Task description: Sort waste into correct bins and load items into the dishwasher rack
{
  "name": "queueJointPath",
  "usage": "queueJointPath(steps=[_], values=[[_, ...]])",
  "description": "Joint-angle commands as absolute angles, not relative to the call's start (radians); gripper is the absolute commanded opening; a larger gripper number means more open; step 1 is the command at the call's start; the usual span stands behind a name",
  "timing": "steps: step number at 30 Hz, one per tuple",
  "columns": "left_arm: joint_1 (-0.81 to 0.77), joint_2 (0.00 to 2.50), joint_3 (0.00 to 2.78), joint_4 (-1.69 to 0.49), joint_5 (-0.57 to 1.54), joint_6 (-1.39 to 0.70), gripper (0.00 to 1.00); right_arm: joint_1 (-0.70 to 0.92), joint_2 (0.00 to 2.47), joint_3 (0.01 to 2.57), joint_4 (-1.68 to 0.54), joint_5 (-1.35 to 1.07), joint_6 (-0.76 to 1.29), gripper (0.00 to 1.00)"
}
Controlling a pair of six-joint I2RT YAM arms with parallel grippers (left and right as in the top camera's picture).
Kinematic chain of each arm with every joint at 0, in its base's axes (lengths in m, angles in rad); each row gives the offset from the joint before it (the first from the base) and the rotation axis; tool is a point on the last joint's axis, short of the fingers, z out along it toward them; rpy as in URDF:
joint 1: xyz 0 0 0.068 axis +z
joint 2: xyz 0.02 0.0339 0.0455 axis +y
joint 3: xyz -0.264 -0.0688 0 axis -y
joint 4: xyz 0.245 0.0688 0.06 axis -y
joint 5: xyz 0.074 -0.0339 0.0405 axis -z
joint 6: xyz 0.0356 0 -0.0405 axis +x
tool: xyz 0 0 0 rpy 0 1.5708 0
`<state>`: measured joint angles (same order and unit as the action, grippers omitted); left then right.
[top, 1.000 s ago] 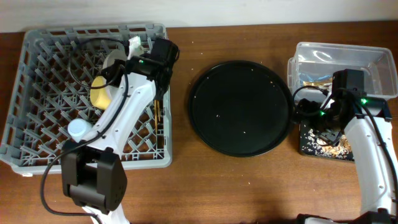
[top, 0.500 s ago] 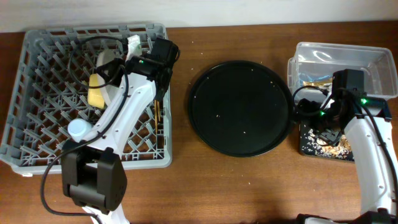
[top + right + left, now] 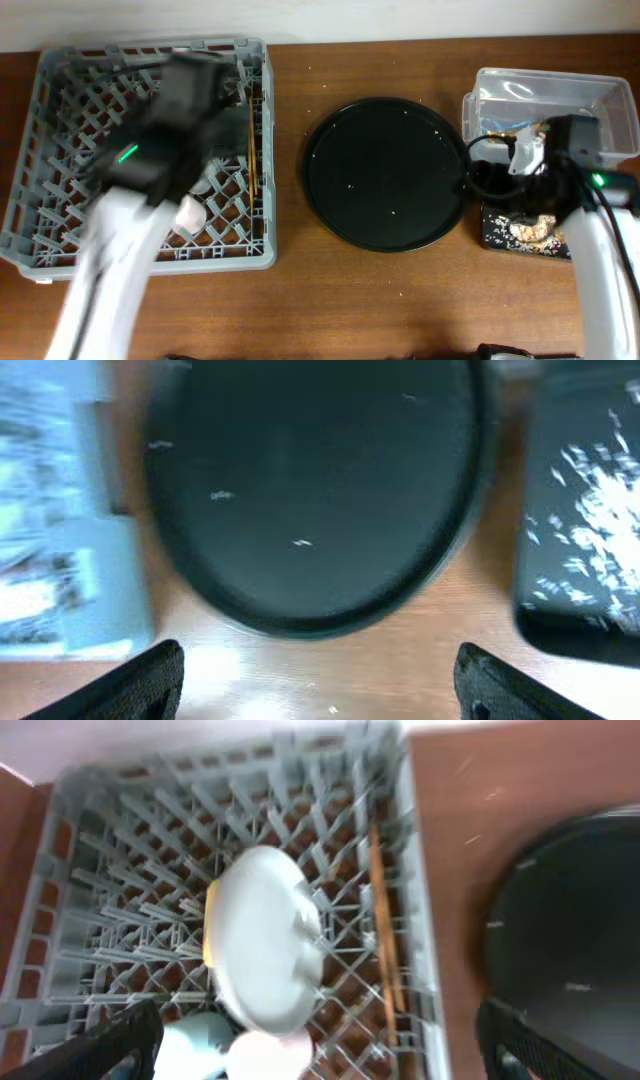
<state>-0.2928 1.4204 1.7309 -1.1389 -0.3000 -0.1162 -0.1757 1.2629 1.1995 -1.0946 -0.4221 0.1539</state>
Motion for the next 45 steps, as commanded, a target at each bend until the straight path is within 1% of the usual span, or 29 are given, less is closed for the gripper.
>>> queueJointPath(steps=[1, 2, 3, 7, 9, 13, 14, 16, 17, 19, 21, 24, 25, 27, 29, 30, 45], values=[[-0.277, 1.221, 1.745, -1.227, -0.155, -0.118, 0.99, -0.115, 1.024, 1.233, -1.097, -0.547, 0.057, 0.91], [-0.277, 1.185, 1.745, -1.257, -0.152, -0.118, 0.99, -0.098, 0.966, 1.233, -1.100, -0.547, 0.060, 0.94], [-0.277, 1.152, 1.745, -1.298, -0.153, -0.118, 0.99, -0.080, 0.906, 1.233, -1.106, -0.547, 0.060, 0.99], [-0.277, 1.076, 1.745, -1.336, -0.153, -0.118, 0.99, -0.051, 0.696, 1.233, -1.116, -0.546, 0.060, 0.98], [-0.277, 1.070, 1.745, -1.371, -0.153, -0.118, 0.99, -0.051, 0.680, 1.233, -1.116, -0.546, 0.059, 0.98], [-0.277, 1.072, 1.745, -1.509, -0.153, -0.118, 0.99, -0.033, 0.681, 1.232, -1.114, -0.531, 0.054, 0.98], [-0.277, 1.072, 1.745, -1.551, -0.153, -0.118, 0.99, -0.014, 0.666, 1.224, -1.088, -0.373, -0.005, 0.98], [-0.277, 1.072, 1.744, -1.600, -0.153, -0.118, 0.99, -0.013, 0.608, 1.147, -0.996, -0.319, -0.124, 0.98], [-0.277, 1.072, 1.745, -1.624, -0.153, -0.118, 0.99, -0.014, 0.548, 1.037, -0.889, -0.320, -0.195, 0.98], [-0.277, 1.072, 1.745, -1.641, -0.153, -0.118, 0.99, -0.014, 0.405, 0.778, -0.709, -0.313, -0.210, 0.98], [-0.277, 1.072, 1.745, -1.641, -0.153, -0.118, 0.99, -0.014, 0.281, 0.588, -0.656, -0.313, -0.209, 0.98], [-0.277, 1.072, 1.745, -1.641, -0.153, -0.118, 0.99, -0.014, 0.063, 0.274, -0.447, -0.314, -0.209, 0.98], [-0.277, 1.072, 1.745, -1.641, -0.153, -0.118, 0.99, -0.014, 0.014, 0.210, -0.405, -0.318, -0.208, 0.98], [-0.277, 1.072, 1.745, -1.641, -0.153, -0.118, 0.99, -0.013, 0.005, 0.091, -0.263, -0.356, -0.202, 0.98], [-0.277, 1.072, 1.745, -1.641, -0.153, -0.118, 0.99, -0.013, 0.003, 0.034, -0.113, -0.365, -0.202, 0.99], [-0.277, 1.072, 1.745, -1.641, -0.153, -0.118, 0.99, -0.013, 0.003, 0.021, -0.078, -0.364, -0.202, 0.98], [-0.277, 1.072, 1.744, -1.641, -0.153, -0.118, 0.99, -0.012, 0.004, 0.006, -0.047, -0.362, -0.202, 0.99]])
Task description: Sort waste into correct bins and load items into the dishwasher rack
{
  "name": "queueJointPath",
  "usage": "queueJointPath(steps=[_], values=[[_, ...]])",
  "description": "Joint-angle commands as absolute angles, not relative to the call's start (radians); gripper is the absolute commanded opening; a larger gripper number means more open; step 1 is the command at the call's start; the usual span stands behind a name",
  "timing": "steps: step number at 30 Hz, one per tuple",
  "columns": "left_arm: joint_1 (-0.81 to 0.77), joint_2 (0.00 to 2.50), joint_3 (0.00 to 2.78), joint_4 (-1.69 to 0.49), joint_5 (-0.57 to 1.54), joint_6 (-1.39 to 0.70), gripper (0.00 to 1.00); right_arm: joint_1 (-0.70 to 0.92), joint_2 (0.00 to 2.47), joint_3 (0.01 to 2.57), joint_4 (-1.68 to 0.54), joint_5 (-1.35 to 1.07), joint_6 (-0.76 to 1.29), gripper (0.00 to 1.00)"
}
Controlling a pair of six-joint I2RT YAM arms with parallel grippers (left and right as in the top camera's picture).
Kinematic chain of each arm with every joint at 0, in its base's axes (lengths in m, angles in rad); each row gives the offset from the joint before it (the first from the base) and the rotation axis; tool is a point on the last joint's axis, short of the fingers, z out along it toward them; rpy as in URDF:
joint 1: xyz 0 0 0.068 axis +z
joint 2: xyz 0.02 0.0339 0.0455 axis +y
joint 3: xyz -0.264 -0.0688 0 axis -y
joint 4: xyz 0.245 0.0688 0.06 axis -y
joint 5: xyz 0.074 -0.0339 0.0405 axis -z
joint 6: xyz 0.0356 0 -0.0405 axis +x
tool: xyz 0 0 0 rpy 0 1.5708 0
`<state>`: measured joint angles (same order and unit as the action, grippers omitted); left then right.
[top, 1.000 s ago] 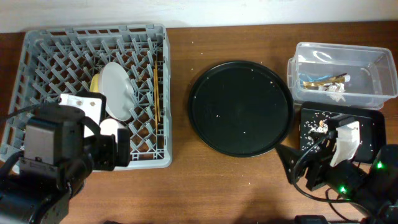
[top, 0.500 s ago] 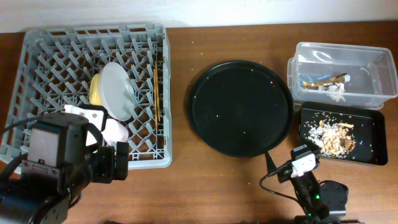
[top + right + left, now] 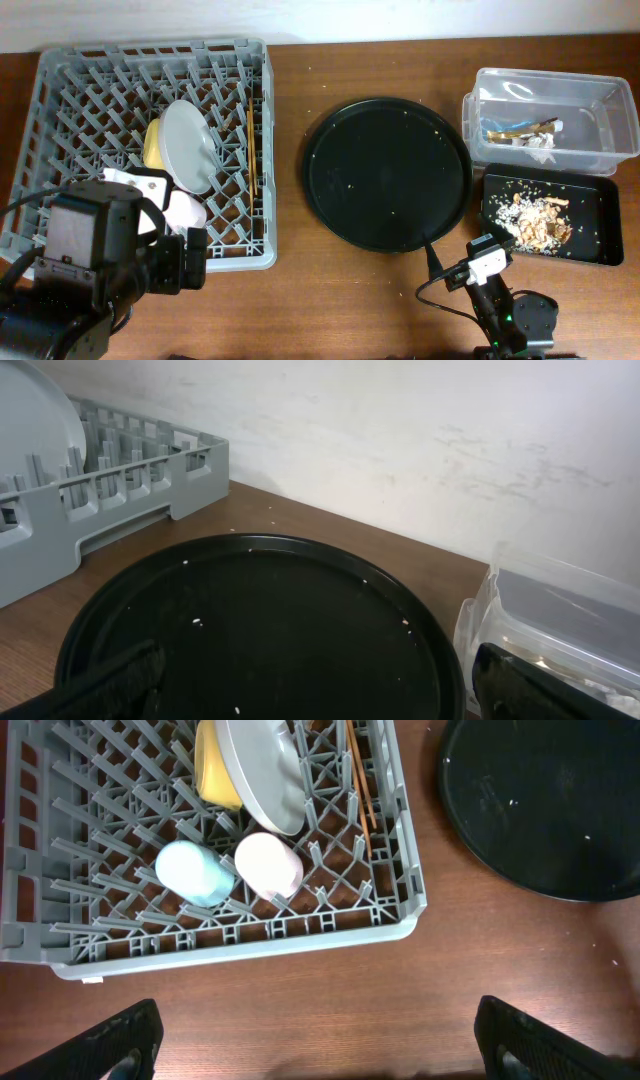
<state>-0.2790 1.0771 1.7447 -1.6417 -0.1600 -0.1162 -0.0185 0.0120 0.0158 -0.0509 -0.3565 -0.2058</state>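
The grey dishwasher rack [image 3: 60, 90] at the table's left holds a white plate [image 3: 188, 146] on edge, a yellow dish [image 3: 152, 145] behind it, brown chopsticks [image 3: 250, 140], a pale blue cup [image 3: 195, 875] and a pink cup [image 3: 268, 865]. In the clear bin [image 3: 600, 95] at the back right lie wrappers [image 3: 520, 130]. A black rectangular tray [image 3: 600, 250] below it carries food scraps [image 3: 535, 220]. My left gripper [image 3: 320, 1050] hangs open over bare table in front of the rack. Low at the round tray's near right, my right gripper [image 3: 320, 695] is open and empty.
A large black round tray [image 3: 388, 172] with a few crumbs sits in the middle of the table. The wall runs along the far edge. My two arms are low at the front edge, left and right.
My left arm was over the rack above the plate and now sits back at the front left. The right arm was over the bins at the right and is now low at the front right.
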Motion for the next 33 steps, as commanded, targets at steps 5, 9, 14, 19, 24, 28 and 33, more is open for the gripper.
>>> queueJointPath(steps=[5, 9, 14, 19, 24, 28, 33], values=[[-0.277, 1.072, 1.744, -1.641, -0.153, -0.118, 0.99, -0.012, 0.004, 0.006, -0.047, -0.362, -0.202, 0.98], [-0.236, 1.023, 1.718, -1.592, -0.227, -0.088, 0.99, -0.012, 0.004, 0.006, -0.047, -0.362, -0.202, 0.98], [-0.153, 0.748, 1.158, -0.811, -0.130, -0.009, 0.99, -0.012, 0.004, 0.006, -0.047, -0.362, -0.202, 0.98], [-0.153, 0.471, 0.634, -0.366, -0.110, 0.047, 0.99, -0.012, 0.004, 0.006, -0.047, -0.362, -0.202, 0.99], [-0.153, 0.210, 0.270, -0.070, -0.083, 0.079, 0.99, -0.012, 0.004, 0.006, -0.047, -0.362, -0.202, 0.99], [-0.153, 0.031, 0.067, 0.064, -0.112, 0.110, 0.99, -0.012, 0.004, 0.006, -0.047, -0.362, -0.202, 0.98], [-0.147, 0.007, 0.008, -0.073, -0.095, 0.107, 0.99, -0.012, 0.004, 0.006, -0.047, -0.362, -0.202, 0.98]])
